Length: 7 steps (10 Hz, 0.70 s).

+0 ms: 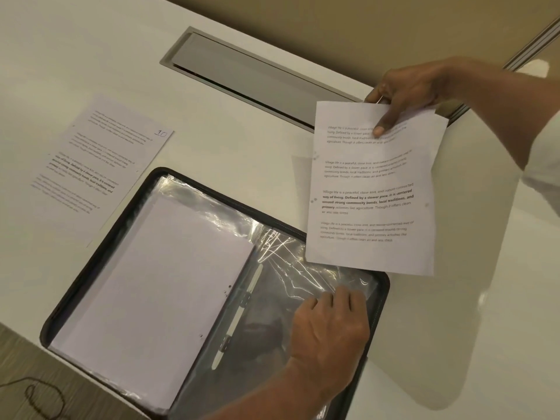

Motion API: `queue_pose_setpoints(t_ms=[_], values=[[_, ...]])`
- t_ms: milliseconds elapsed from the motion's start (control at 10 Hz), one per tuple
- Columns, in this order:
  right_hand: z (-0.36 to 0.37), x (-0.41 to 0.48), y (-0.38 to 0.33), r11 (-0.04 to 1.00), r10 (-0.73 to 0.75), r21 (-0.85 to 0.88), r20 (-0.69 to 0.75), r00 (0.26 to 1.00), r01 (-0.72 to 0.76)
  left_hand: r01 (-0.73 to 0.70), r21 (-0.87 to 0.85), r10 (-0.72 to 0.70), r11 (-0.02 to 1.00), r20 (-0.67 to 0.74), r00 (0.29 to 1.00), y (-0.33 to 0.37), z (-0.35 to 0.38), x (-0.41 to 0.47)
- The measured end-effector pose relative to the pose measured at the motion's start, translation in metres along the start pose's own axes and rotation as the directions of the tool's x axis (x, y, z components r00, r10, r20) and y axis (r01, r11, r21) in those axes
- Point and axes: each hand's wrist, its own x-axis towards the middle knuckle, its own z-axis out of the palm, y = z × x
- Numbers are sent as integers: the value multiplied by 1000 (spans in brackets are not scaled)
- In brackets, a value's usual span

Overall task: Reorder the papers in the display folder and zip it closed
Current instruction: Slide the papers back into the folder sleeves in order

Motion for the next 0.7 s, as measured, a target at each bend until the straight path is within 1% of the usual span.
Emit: queue_pose_setpoints(t_ms=[100,200,300,400,500,600,700], values=[[19,10,-3,988,36,148,121,992,-54,-14,26,14,1000,-10,1000,1,0,0],[30,15,-8,974,7,223,115,993,-33,-22,54,23,998,-12,1000,1,0,1],[39,27,-6,959,13,279,107,994,-43,-56,70,60,996,-57,997,2,3,1],[54,34,-5,955,3,294,83,997,-27,-65,36,70,997,-149,986,4,4,0],[65,40,-2,959,-11,284,46,999,-3,-30,-51,16,998,-269,963,-5,3,8],[68,42,-1,960,-12,279,18,1000,6,5,-114,-40,993,-305,951,-37,-2,31],[66,42,-4,961,-25,276,-25,999,31,175,-248,-245,953,-285,927,-80,-15,69]])
